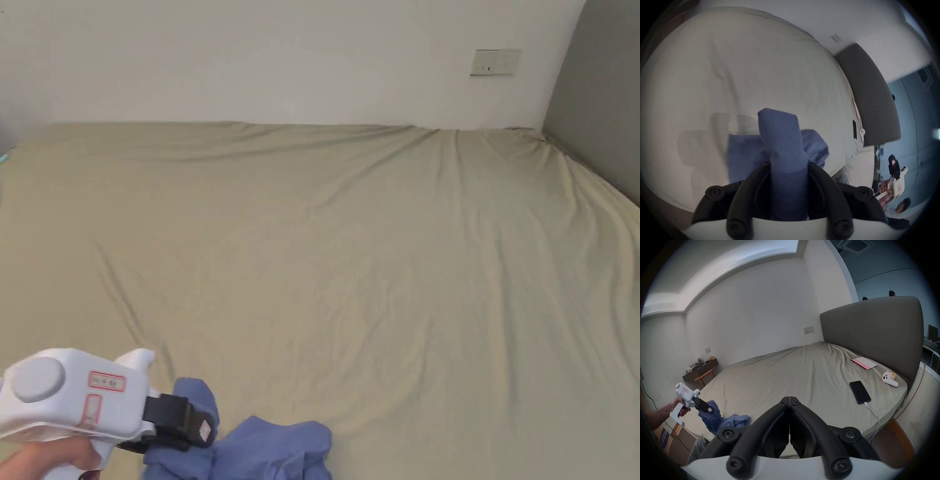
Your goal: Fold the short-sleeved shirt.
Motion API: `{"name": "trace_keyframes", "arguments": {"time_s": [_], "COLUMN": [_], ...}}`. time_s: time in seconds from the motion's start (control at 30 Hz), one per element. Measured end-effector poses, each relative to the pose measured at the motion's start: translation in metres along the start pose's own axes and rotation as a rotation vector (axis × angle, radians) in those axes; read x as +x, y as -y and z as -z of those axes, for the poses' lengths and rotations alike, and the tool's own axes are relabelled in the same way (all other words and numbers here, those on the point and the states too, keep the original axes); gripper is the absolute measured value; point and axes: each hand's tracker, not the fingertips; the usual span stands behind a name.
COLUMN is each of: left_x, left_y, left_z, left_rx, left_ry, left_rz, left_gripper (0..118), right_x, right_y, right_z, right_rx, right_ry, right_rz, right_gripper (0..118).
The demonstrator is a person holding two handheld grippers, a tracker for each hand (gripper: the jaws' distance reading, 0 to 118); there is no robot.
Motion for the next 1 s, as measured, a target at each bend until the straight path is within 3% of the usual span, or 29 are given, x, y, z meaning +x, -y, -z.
{"name": "trace_keyframes", "arguments": {"time_s": [0.1, 0.23, 0.37, 0.43, 0.5, 0.53, 0.67, 0.73, 0.77, 0.83, 0.87, 0.9, 1.0], "left_x": [0.024, 0.036, 0.028, 0.021, 0.014, 0.014, 0.03, 0.043, 0.045, 0.05, 0.049, 0.047, 0.045], "left_y": [0.001, 0.004, 0.008, 0.008, 0.005, 0.003, -0.003, 0.0, 0.003, 0.014, 0.02, 0.026, 0.037], "left_z": [0.041, 0.089, 0.11, 0.105, 0.088, 0.075, 0.007, -0.017, -0.018, -0.007, 0.003, 0.015, 0.052], "left_rx": [-0.037, -0.076, -0.058, -0.023, 0.005, 0.028, 0.28, 0.368, 0.39, 0.431, 0.419, 0.406, 0.289], "left_ry": [0.009, -0.13, -0.129, -0.036, 0.118, 0.166, 0.098, -0.031, -0.116, -0.276, -0.316, -0.341, -0.207], "left_rz": [0.035, 0.139, 0.061, -0.012, -0.089, -0.116, -0.025, 0.051, 0.089, 0.156, 0.169, 0.171, 0.103], "left_gripper": [25, 25, 27, 44, 88, 95, 95, 89, 76, 11, 0, 0, 0], "right_x": [0.01, 0.023, 0.029, 0.029, 0.028, 0.027, 0.026, 0.027, 0.026, 0.023, 0.021, 0.019, 0.011], "right_y": [0.0, 0.003, 0.009, 0.01, 0.01, 0.009, 0.008, 0.007, 0.007, 0.008, 0.009, 0.009, 0.009], "right_z": [-0.009, -0.016, -0.019, -0.018, -0.019, -0.019, -0.018, -0.014, -0.012, -0.009, -0.007, -0.006, -0.006], "right_rx": [0.011, 0.004, -0.001, -0.006, -0.012, -0.011, -0.005, -0.005, -0.006, -0.008, -0.009, -0.012, -0.018], "right_ry": [0.032, 0.069, 0.087, 0.091, 0.088, 0.087, 0.092, 0.088, 0.085, 0.071, 0.065, 0.06, 0.05], "right_rz": [0.013, 0.038, 0.053, 0.053, 0.051, 0.047, 0.032, 0.043, 0.048, 0.05, 0.046, 0.038, 0.018], "right_gripper": [1, 1, 1, 1, 1, 1, 1, 1, 1, 1, 1, 1, 1]}}
